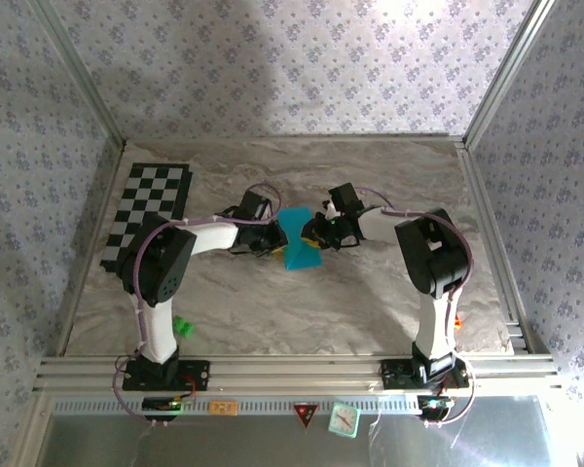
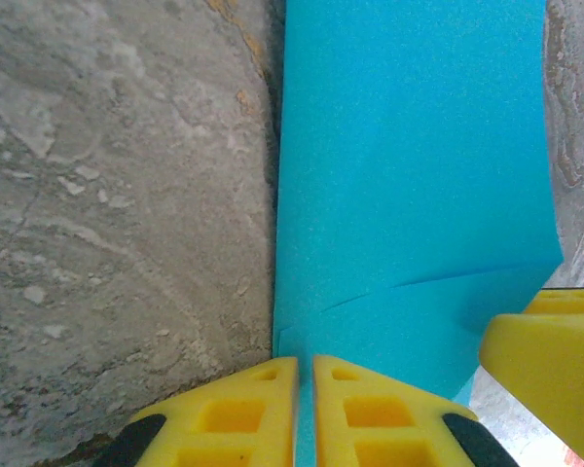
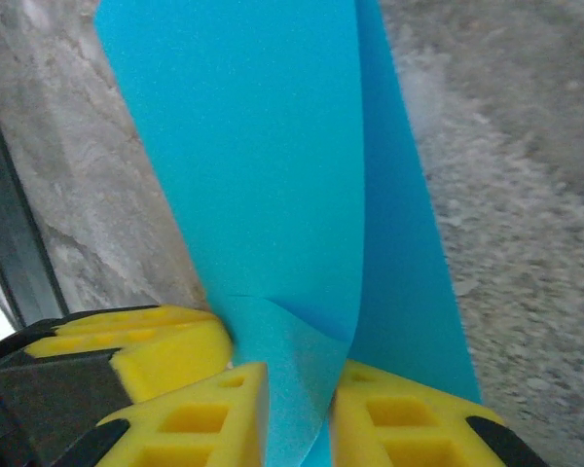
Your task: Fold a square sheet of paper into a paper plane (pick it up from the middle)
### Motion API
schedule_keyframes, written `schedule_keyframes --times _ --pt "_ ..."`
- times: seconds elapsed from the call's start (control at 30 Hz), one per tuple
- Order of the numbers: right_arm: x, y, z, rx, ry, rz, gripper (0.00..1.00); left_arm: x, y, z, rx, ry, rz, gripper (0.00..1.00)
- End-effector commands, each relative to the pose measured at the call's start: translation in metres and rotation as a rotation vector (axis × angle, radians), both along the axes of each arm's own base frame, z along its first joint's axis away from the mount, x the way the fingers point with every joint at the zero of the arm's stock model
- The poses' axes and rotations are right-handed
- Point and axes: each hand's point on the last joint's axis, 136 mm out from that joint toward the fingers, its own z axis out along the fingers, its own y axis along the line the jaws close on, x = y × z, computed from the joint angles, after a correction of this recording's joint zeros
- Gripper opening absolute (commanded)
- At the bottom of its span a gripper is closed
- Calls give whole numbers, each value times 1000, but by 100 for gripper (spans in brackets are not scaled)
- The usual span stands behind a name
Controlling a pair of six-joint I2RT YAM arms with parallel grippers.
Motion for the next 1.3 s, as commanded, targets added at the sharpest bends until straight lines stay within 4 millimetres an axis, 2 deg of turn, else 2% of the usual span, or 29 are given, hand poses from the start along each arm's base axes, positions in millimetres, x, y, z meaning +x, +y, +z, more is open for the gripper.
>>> schedule_keyframes --times 0.0,0.23,0.33,0.5,0.6,0.7,0.8,0.93,1.03,1.27 --pt "-7 8 -1 37 6 31 23 -10 9 -16 27 56 6 14" --pt "-12 12 -2 26 -33 74 19 -3 3 -2 -16 32 5 14" --pt "-9 12 -2 18 -52 81 15 0 0 6 -43 19 6 15" --pt "2 8 12 13 -127 72 6 8 6 31 -103 -34 36 18" --pt "12 5 33 52 -196 55 3 13 20 56 -140 -99 73 28" --pt "20 -1 59 108 -267 38 3 15 36 82 -177 -169 104 55" --pt "23 -5 87 179 -324 28 3 13 49 99 -211 -223 121 74" --pt "21 -4 116 263 -367 39 3 5 46 119 -275 -270 91 91" --pt "18 2 133 311 -386 57 4 2 37 134 -348 -299 71 100" --pt "12 15 160 437 -385 89 4 -4 10 152 -429 -325 0 99"
